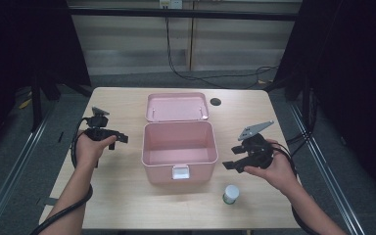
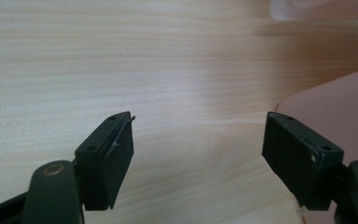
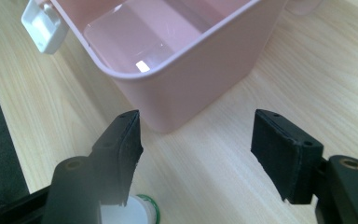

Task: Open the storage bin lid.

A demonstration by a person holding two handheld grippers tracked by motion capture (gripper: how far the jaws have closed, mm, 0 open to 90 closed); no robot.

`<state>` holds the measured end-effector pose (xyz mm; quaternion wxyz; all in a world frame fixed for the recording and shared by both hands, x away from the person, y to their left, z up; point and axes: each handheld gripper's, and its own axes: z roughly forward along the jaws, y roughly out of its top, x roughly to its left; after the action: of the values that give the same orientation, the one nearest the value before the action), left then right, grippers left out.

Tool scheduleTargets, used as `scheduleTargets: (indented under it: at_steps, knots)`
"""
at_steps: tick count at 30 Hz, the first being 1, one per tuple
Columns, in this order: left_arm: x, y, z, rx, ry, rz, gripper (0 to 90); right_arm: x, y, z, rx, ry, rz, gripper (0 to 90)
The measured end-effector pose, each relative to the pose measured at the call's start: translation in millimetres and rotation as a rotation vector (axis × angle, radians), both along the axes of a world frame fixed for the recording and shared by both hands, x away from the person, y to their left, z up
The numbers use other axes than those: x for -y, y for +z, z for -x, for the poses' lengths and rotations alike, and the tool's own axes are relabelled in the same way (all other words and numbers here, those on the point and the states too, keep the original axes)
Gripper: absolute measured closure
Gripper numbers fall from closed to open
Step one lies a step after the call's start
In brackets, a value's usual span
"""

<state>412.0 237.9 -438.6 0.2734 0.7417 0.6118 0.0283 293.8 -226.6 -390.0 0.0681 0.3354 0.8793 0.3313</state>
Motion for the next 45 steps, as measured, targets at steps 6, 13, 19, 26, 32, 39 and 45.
scheduleTargets:
  at_steps: [6,13,19,26,32,39,45]
  knots:
    - [-3.6,-15.4,7.5,-0.009,-0.001,-0.003,22.7,-1.5,-6.6,3.7,-0.024,0.019,0.027,31.8]
    - [-5.9,-28.5,16.7,0.007,-0.006,-0.023,22.3,-3.1,-10.9,5.2,-0.030,0.029,0.038,31.3]
    - [-9.4,-41.9,23.2,0.017,0.000,-0.033,22.3,-5.2,-14.2,7.1,-0.042,0.044,0.053,31.0]
    - [-7.1,-45.6,30.9,0.073,-0.025,-0.038,18.8,-4.6,-15.0,9.5,-0.056,0.045,0.066,30.8]
    - [-7.1,-50.7,40.6,0.153,-0.066,-0.060,17.7,-6.4,-16.7,12.3,-0.065,0.057,0.079,30.8]
    - [-5.0,-56.8,47.9,0.230,-0.107,-0.088,14.0,-6.7,-16.6,15.5,-0.074,0.069,0.081,30.8]
    - [-0.4,-61.1,51.4,0.267,-0.122,-0.108,8.6,-5.5,-19.9,19.3,-0.089,0.070,0.093,30.5]
